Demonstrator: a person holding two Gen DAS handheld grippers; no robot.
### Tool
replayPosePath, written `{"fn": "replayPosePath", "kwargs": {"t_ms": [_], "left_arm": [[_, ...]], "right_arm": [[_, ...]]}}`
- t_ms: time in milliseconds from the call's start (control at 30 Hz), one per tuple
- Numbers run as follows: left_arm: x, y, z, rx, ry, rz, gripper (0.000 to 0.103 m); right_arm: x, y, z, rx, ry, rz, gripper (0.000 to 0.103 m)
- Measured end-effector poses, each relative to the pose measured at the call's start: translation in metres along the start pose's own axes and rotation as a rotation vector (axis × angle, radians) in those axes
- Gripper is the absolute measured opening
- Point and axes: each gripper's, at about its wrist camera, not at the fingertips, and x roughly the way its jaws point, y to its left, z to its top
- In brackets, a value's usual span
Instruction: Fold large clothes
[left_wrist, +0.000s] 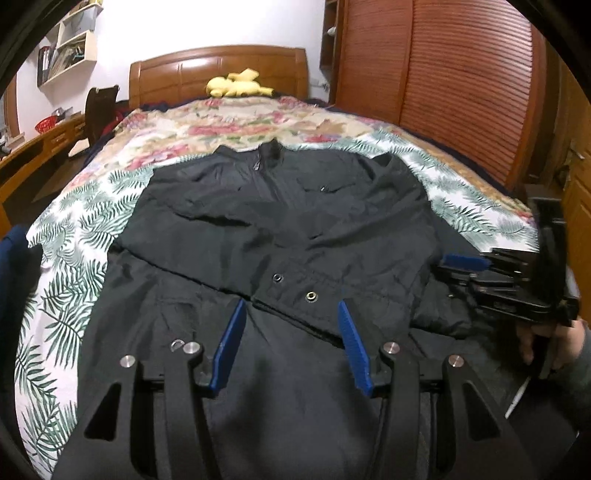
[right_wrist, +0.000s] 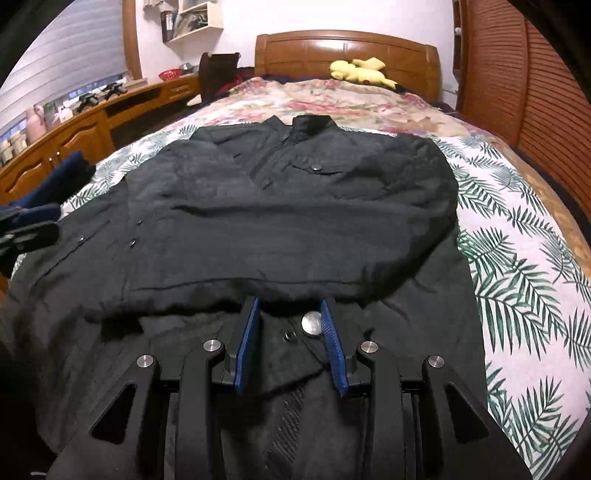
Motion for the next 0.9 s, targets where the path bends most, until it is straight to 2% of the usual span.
{"fn": "replayPosePath", "kwargs": {"t_ms": [67,167,267,500,667,900], "left_arm": [[0.007,-0.001,0.000,-0.010,0.013,0.001,0.051],[0.020,-0.002,0.004,-0.028,0.037,-0.001,0.051],[0.032,-0.007,0.011,-0.019,0.052,0.027,0.051],[0.047,-0.004,0.023,-0.027,0.063,0.052,0.051],[0.071,0.006,0.019,-0.066,0.141,0.073,0.051],[0.092,0.014,0.012,-0.125,0.212,0.036,0.051]], "right_arm": [[-0.003,0.000,-0.002,-0.001,0.005,0.007,0.037],[-0.009,0.001,-0.005,-0.014,0.000,0.008,0.047],[-0.013,0.002,-0.009,-0.029,-0.002,0.009,0.053],[-0.019,0.002,-0.020,-0.061,0.006,-0.006,0.055],[-0.022,-0.004,-0.026,-0.075,0.005,0.001,0.055],[-0.032,-0.008,-0.027,-0.068,-0.022,0.010,0.055]]}}
